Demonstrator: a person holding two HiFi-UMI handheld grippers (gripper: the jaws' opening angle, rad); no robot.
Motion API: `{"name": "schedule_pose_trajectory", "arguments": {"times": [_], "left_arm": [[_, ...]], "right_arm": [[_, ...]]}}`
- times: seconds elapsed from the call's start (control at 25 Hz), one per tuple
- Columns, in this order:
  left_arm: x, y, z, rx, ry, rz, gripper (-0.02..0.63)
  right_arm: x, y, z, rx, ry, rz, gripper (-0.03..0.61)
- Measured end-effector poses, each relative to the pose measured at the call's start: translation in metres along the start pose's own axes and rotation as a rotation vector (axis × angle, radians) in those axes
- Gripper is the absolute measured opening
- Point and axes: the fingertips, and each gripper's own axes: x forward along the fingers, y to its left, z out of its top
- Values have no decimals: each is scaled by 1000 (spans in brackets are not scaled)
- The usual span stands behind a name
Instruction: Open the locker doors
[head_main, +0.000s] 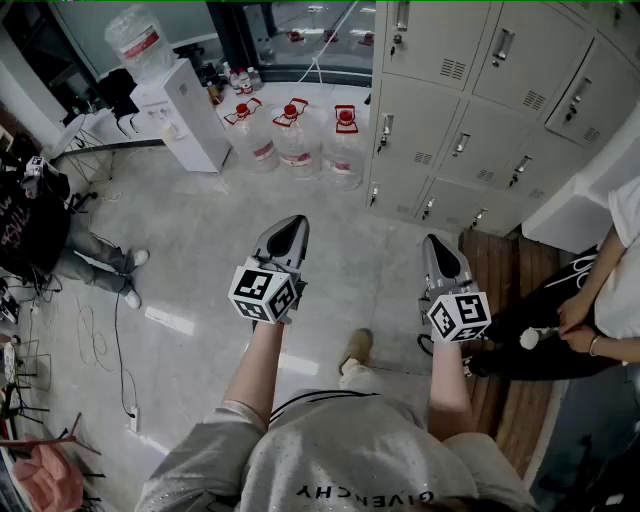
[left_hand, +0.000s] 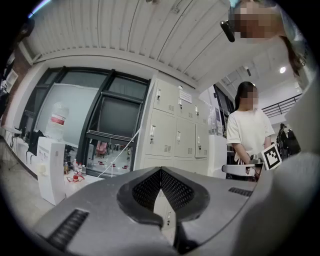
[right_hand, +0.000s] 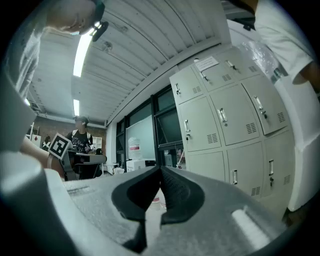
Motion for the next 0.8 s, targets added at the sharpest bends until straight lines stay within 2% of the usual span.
{"name": "schedule_pose_trajectory", "arguments": {"times": [0.36, 0.64, 0.8], "left_arm": [[118, 35, 1, -10, -28, 16, -2], [169, 46, -19, -42, 7, 16, -2], [195, 50, -17, -44, 9, 0, -2]], "right_arm": [[90, -77, 5, -28, -5, 19, -4], [125, -118, -4, -7, 12, 13, -3], [142, -134, -3, 31, 7, 7, -4]]}}
